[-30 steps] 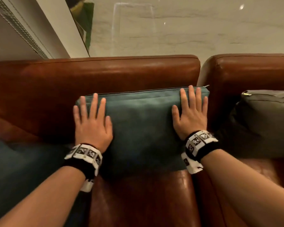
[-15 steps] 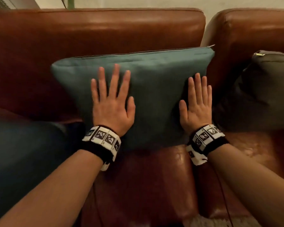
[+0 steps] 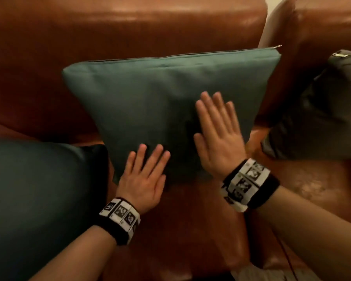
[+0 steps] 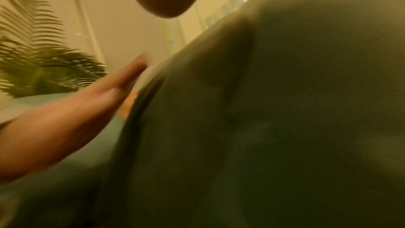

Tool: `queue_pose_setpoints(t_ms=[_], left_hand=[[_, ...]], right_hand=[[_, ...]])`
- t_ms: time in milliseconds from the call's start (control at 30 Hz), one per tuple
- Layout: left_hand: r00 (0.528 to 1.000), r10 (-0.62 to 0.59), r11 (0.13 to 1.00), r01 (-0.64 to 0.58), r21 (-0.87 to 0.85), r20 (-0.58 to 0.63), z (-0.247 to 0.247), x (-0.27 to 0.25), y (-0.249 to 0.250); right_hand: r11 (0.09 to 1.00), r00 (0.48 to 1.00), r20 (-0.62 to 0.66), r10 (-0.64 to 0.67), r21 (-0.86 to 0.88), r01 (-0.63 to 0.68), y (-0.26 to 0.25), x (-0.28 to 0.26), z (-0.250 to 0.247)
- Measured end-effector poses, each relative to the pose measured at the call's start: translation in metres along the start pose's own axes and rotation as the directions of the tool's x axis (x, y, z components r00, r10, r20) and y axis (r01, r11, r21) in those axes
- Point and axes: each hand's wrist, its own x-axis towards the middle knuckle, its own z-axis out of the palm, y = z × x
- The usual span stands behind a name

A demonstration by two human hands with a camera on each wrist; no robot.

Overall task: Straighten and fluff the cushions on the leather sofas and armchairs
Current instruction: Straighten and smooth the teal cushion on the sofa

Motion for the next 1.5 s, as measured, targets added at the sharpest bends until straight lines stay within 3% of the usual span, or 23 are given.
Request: queue_pose_setpoints(t_ms=[67,133,200,300,400,433,467,533,600,633,733,800,867,933,1000,1033,1100,1200,1267,1400,1500], left_hand=[[0.968,-0.212,0.977,0.208,-0.041,-0.135,-0.007,0.042,-0.013],[0.950,-0.268,0.963,0.267,-0.028,-0.159,-0.002,0.065,-0.030],[0.944,-0.293,0.955,0.297,0.002,-0.154,0.007,0.063,-0.044],[0.906,-0.403,0.915,0.404,-0.019,-0.130,0.011,0.038,-0.058],[0.856,-0.506,0.863,0.500,-0.079,-0.110,-0.009,0.036,-0.046],[0.866,-0.484,0.875,0.474,-0.099,-0.126,-0.019,0.047,-0.036],[0.893,-0.430,0.902,0.419,-0.105,-0.132,-0.027,0.064,-0.024],[0.949,-0.304,0.951,0.296,-0.089,-0.085,-0.037,0.105,-0.001],[0.970,-0.241,0.970,0.241,-0.015,0.000,-0.040,0.136,0.003],[0.969,-0.240,0.970,0.238,0.040,0.051,-0.039,0.142,-0.004],[0.931,-0.346,0.934,0.329,0.140,0.120,-0.043,0.130,-0.046],[0.862,-0.483,0.874,0.464,0.143,0.152,-0.053,0.115,-0.075],[0.808,-0.569,0.822,0.550,0.151,0.154,-0.062,0.113,-0.080],[0.839,-0.527,0.848,0.511,0.139,0.137,-0.068,0.131,-0.058],[0.929,-0.324,0.945,0.310,0.103,0.179,-0.065,0.153,-0.025],[0.951,-0.219,0.975,0.205,0.084,0.217,-0.062,0.160,-0.016],[0.936,-0.197,0.979,0.174,0.103,0.290,-0.062,0.166,-0.032],[0.881,-0.362,0.931,0.330,0.153,0.303,-0.074,0.148,-0.094],[0.863,-0.368,0.928,0.318,0.192,0.346,-0.088,0.140,-0.117],[0.855,-0.361,0.932,0.343,0.116,0.372,-0.091,0.184,-0.085],[0.853,-0.313,0.944,0.327,0.041,0.417,-0.076,0.221,-0.053]], right_hand=[[0.996,0.996,0.015,-0.091,0.003,0.091,-0.032,-0.010,0.030],[0.990,0.993,0.018,-0.120,-0.069,0.121,-0.033,-0.010,0.051],[0.970,0.993,0.022,-0.120,-0.209,0.122,0.002,-0.009,0.055],[0.947,0.994,0.004,0.113,-0.304,-0.106,0.070,-0.020,0.032],[0.863,0.897,-0.070,0.436,-0.249,-0.439,0.104,-0.020,-0.003],[0.858,0.887,-0.094,0.452,-0.226,-0.461,0.097,-0.010,-0.009],[0.892,0.915,-0.094,0.391,-0.206,-0.402,0.082,0.005,-0.012],[0.977,0.989,-0.004,0.148,-0.152,-0.147,0.040,0.035,-0.003],[0.989,0.993,0.120,-0.016,-0.142,0.033,0.012,0.057,0.011],[0.984,0.984,0.176,-0.023,-0.170,0.054,0.014,0.063,0.012],[0.952,0.961,0.200,0.192,-0.277,-0.132,0.065,0.066,-0.001],[0.904,0.911,0.190,0.366,-0.303,-0.301,0.102,0.058,-0.021],[0.880,0.880,0.189,0.435,-0.298,-0.371,0.111,0.058,-0.035],[0.907,0.905,0.193,0.380,-0.269,-0.324,0.086,0.071,-0.034],[0.973,0.945,0.269,0.186,-0.187,-0.138,0.044,0.084,-0.019],[0.987,0.943,0.322,0.086,-0.154,-0.037,0.026,0.084,-0.009],[0.985,0.910,0.414,0.014,-0.161,0.058,0.030,0.085,-0.005],[0.963,0.896,0.422,0.141,-0.268,-0.026,0.092,0.080,-0.027],[0.948,0.889,0.408,0.207,-0.307,-0.080,0.118,0.077,-0.047],[0.967,0.902,0.364,0.231,-0.190,-0.171,0.087,0.119,-0.039],[0.975,0.861,0.461,0.213,-0.158,-0.157,0.053,0.159,-0.016]])
